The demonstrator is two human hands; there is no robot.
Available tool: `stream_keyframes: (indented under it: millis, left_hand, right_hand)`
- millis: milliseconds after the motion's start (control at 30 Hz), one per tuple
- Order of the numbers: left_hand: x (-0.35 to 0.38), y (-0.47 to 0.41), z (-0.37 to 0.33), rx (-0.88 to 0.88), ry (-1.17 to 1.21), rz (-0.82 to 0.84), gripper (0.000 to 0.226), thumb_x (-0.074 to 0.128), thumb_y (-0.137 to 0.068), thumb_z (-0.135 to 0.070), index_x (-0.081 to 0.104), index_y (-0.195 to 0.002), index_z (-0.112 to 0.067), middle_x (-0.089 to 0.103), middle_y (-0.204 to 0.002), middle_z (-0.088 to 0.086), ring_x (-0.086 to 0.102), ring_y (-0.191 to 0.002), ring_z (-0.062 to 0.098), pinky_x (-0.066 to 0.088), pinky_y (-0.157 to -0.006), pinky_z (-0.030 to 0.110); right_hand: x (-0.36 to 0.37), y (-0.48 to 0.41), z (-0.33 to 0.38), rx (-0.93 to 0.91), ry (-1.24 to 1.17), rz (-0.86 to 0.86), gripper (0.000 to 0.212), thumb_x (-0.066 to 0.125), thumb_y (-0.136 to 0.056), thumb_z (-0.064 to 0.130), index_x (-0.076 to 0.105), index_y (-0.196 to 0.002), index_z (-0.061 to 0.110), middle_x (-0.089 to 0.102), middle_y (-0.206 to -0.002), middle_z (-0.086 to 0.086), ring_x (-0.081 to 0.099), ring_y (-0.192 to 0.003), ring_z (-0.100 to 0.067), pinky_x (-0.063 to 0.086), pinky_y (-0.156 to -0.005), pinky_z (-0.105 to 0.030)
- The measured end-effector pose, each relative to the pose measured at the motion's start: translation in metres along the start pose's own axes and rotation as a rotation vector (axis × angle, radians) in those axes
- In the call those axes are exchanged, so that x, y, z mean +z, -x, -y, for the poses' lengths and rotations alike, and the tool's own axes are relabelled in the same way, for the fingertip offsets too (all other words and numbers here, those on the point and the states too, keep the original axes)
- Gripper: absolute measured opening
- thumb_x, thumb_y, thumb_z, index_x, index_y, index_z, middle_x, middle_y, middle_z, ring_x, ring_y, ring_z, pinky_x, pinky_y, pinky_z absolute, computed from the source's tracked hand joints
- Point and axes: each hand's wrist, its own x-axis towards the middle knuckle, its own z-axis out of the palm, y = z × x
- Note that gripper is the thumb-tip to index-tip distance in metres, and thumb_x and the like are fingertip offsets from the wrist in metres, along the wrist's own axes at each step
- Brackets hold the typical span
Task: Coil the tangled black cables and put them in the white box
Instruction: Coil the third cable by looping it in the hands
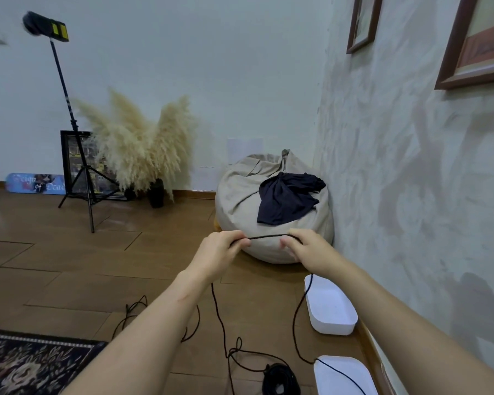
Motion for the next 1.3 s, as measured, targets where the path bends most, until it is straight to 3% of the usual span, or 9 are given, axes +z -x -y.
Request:
stream_keyframes:
  millis: [200,333,433,533,633,800,967,1133,1300]
  left_hand:
    - [-0.014,0.001,0.023,-0.094,0.000,-0.055,0.021,0.055,-0.104,-0.040,0.068,-0.088,-0.035,0.068,-0.079,-0.014,0.060,-0.075,0.006,0.047,-0.065,0.031]
    - [-0.007,-0.008,-0.010,0.082,-0.030,-0.072,0.019,0.060,-0.102,-0.038,0.072,-0.094,-0.026,0.065,-0.073,-0.016,0.059,-0.073,0.002,0.045,-0.067,0.026]
    - [0.004,-0.009,-0.028,0.177,-0.056,-0.031,0.019,0.062,-0.101,-0.037,0.070,-0.089,-0.025,0.058,-0.066,-0.019,0.055,-0.070,-0.003,0.040,-0.061,0.021]
    - [0.003,-0.005,-0.011,0.089,-0.047,0.008,0.022,0.058,-0.103,-0.040,0.070,-0.090,-0.026,0.065,-0.074,-0.009,0.058,-0.072,0.007,0.046,-0.065,0.031]
    - [-0.005,0.001,0.007,-0.008,-0.023,-0.002,0.021,0.057,-0.103,-0.040,0.070,-0.091,-0.030,0.065,-0.074,-0.013,0.058,-0.070,0.004,0.041,-0.060,0.024]
    - [0.007,-0.003,-0.011,0.086,-0.025,0.038,0.020,0.060,-0.102,-0.040,0.071,-0.093,-0.026,0.066,-0.074,-0.009,0.059,-0.073,0.009,0.049,-0.068,0.034]
    - [-0.002,0.000,0.013,-0.060,-0.008,0.008,0.020,0.056,-0.104,-0.040,0.072,-0.095,-0.030,0.073,-0.089,-0.011,0.064,-0.081,0.011,0.051,-0.073,0.035]
    - [-0.003,0.000,0.002,-0.017,-0.006,0.017,0.023,0.056,-0.104,-0.040,0.072,-0.096,-0.026,0.072,-0.086,-0.008,0.063,-0.080,0.011,0.051,-0.072,0.037]
    - [0.009,0.002,-0.008,-0.034,0.042,0.062,0.027,0.057,-0.103,-0.041,0.071,-0.090,-0.023,0.068,-0.076,-0.002,0.060,-0.072,0.014,0.047,-0.066,0.037]
  right_hand:
    - [-0.021,0.002,-0.024,0.115,0.227,0.095,0.026,0.050,-0.103,0.042,0.063,-0.085,0.028,0.056,-0.068,0.008,0.053,-0.063,-0.011,0.042,-0.065,-0.032]
    - [-0.006,0.007,-0.012,0.147,-0.061,0.169,0.028,0.060,-0.096,0.054,0.062,-0.112,0.031,0.070,-0.082,0.004,0.064,-0.065,-0.004,0.049,-0.065,-0.024]
    - [0.006,0.003,0.004,0.019,-0.008,0.090,0.030,0.052,-0.104,0.041,0.067,-0.096,0.018,0.059,-0.066,0.013,0.052,-0.060,-0.005,0.040,-0.063,-0.027]
    - [0.006,0.001,0.003,-0.001,0.169,0.010,0.038,0.045,-0.107,0.041,0.061,-0.078,0.023,0.056,-0.066,0.005,0.051,-0.065,-0.015,0.034,-0.061,-0.031]
    - [0.001,0.003,-0.007,0.054,0.264,0.065,0.038,0.042,-0.108,0.039,0.053,-0.073,0.027,0.053,-0.065,0.004,0.050,-0.063,-0.016,0.034,-0.060,-0.030]
    - [0.007,0.006,0.002,0.030,0.079,0.122,0.020,0.056,-0.102,0.043,0.061,-0.083,0.038,0.059,-0.075,0.014,0.055,-0.073,-0.004,0.038,-0.066,-0.026]
    - [-0.016,0.003,-0.003,0.034,0.169,-0.232,0.026,0.051,-0.105,0.033,0.062,-0.082,0.027,0.064,-0.074,0.006,0.056,-0.070,-0.012,0.038,-0.061,-0.026]
    - [-0.010,0.012,-0.015,0.124,-0.008,0.105,0.016,0.061,-0.099,0.045,0.068,-0.103,0.032,0.069,-0.070,0.009,0.064,-0.070,-0.001,0.047,-0.069,-0.025]
    - [-0.001,0.006,0.000,0.037,0.138,-0.068,0.029,0.051,-0.105,0.034,0.065,-0.080,0.030,0.060,-0.069,0.007,0.054,-0.065,-0.009,0.035,-0.058,-0.027]
